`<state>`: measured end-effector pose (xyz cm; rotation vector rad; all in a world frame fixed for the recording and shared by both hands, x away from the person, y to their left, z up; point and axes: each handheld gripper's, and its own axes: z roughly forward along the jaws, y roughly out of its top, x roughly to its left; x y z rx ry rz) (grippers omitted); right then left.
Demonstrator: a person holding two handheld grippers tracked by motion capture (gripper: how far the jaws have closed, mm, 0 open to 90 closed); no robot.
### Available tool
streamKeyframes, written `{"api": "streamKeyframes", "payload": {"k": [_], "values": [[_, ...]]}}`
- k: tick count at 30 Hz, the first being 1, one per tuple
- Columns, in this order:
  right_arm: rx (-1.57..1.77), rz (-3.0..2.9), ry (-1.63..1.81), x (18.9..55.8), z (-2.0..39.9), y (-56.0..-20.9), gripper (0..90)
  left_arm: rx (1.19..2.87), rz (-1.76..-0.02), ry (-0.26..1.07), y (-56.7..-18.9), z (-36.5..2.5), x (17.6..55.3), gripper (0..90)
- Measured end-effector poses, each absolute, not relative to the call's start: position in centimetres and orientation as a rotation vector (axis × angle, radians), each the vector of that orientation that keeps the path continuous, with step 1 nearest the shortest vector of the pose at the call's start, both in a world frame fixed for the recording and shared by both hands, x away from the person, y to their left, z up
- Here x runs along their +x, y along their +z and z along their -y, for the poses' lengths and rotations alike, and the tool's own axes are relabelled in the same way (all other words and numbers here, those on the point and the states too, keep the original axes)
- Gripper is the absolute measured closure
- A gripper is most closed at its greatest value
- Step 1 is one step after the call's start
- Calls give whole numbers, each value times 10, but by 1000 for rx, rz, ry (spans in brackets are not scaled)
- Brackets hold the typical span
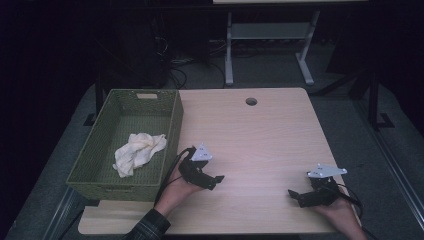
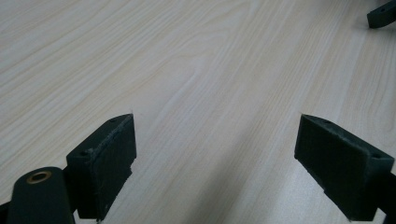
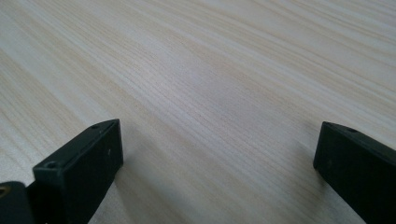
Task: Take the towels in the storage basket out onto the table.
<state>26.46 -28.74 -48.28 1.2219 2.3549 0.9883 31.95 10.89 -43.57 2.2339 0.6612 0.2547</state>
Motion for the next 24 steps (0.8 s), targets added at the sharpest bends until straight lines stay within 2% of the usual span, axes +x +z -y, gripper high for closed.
{"api": "streamKeyframes", "payload": {"k": [24], "values": [[1218, -2355, 989, 265, 288, -483, 10, 2231, -655, 245, -414, -109, 324, 121]]}}
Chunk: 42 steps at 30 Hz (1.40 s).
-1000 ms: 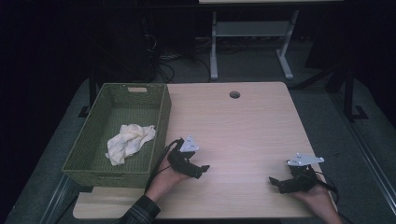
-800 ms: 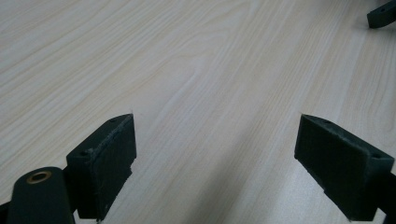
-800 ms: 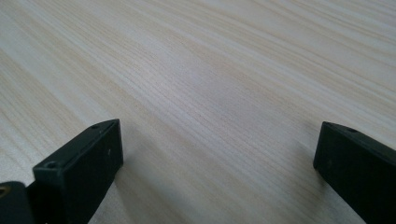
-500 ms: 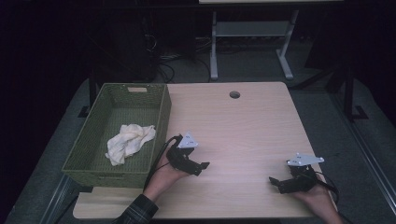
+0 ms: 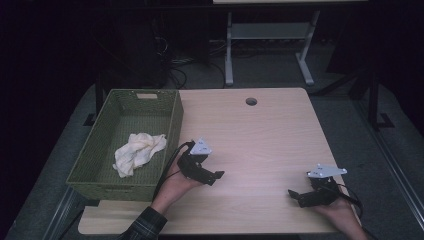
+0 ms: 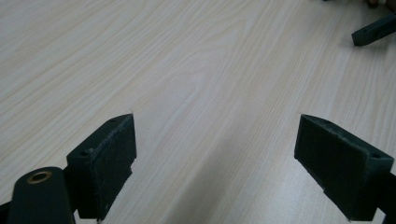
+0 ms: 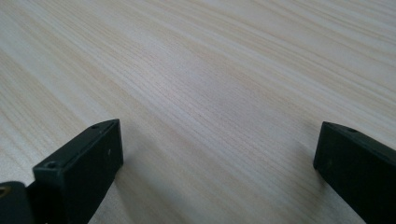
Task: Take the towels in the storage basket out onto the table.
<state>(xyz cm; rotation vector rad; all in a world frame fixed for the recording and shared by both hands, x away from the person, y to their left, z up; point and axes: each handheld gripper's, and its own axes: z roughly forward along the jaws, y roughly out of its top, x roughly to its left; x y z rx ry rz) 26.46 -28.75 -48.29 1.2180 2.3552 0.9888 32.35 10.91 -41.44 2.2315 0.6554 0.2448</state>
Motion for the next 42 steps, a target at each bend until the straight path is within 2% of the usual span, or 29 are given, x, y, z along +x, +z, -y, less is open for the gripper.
{"api": "streamKeyframes", "payload": {"k": [21, 42], "values": [[1220, -2355, 980, 265, 288, -483, 0, 2200, -628, 232, -385, -112, 332, 122], [1219, -2355, 980, 265, 288, -483, 0, 2169, -635, 272, -355, -133, 346, 125]]}}
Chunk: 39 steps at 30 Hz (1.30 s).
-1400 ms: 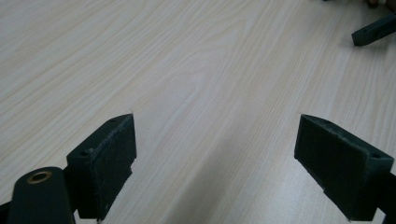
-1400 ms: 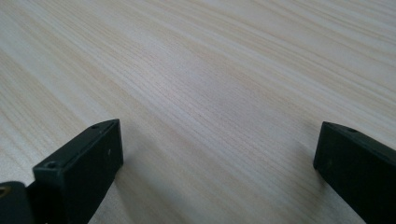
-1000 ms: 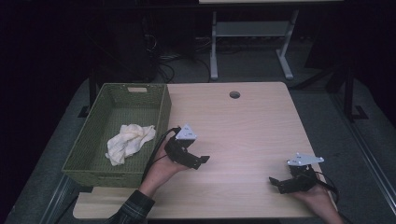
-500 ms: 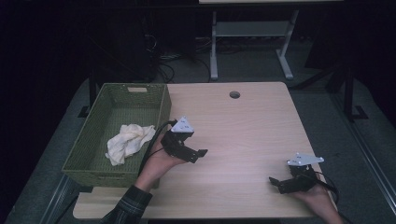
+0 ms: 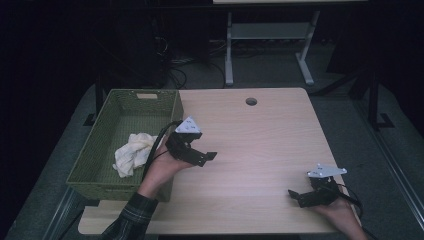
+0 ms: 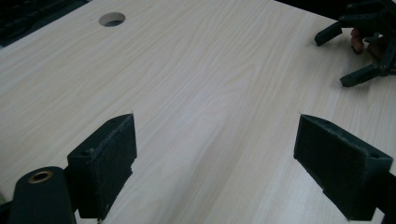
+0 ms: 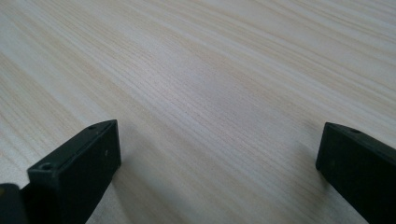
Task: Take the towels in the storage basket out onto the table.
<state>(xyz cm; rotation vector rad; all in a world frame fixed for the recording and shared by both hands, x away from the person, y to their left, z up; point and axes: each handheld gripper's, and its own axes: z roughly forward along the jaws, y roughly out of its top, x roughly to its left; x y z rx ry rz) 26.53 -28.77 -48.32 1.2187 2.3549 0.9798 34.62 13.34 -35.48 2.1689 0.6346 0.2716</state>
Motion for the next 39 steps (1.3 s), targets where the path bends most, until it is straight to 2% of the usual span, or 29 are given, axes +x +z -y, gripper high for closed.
{"api": "streamKeyframes", "payload": {"k": [39], "values": [[1213, -2354, 981, 266, 288, -483, 0, 2143, -752, 338, -338, -200, 357, 125]]}}
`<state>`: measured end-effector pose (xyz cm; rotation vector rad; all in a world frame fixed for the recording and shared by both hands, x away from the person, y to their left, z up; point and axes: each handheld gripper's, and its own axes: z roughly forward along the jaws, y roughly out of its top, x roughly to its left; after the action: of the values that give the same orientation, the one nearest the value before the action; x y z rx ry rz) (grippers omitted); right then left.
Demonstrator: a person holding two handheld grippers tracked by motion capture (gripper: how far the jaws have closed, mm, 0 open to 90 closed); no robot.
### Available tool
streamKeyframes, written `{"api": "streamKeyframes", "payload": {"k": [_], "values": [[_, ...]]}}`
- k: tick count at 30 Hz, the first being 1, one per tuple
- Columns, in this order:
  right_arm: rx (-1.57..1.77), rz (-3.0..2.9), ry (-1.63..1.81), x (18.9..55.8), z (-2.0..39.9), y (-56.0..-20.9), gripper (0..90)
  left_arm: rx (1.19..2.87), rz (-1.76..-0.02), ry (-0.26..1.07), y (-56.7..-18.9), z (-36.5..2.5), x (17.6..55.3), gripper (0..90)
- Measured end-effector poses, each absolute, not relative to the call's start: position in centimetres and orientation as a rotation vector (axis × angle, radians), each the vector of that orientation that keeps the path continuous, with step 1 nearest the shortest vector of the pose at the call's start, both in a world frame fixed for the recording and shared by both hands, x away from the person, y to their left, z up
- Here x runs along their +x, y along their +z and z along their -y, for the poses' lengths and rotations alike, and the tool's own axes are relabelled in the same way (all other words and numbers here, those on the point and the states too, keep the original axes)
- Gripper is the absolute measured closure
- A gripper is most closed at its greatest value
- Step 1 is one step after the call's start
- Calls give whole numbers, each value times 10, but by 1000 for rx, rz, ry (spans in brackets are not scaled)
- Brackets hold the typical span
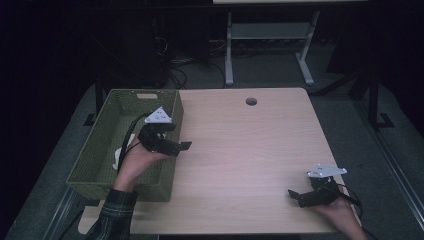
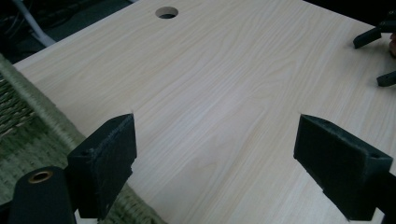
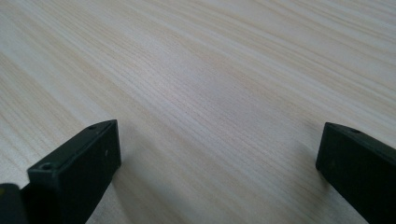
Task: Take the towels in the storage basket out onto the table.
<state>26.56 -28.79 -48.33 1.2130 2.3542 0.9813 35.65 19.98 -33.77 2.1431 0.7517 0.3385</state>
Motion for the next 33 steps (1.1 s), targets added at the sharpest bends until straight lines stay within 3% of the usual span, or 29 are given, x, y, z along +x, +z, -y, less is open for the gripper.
{"api": "streamKeyframes", "payload": {"k": [16, 33], "values": [[1213, -2354, 981, 266, 288, -483, 0, 2100, -851, 400, -333, -249, 358, 128], [1213, -2354, 981, 266, 288, -483, 0, 2114, -956, 486, -353, -295, 380, 135]]}}
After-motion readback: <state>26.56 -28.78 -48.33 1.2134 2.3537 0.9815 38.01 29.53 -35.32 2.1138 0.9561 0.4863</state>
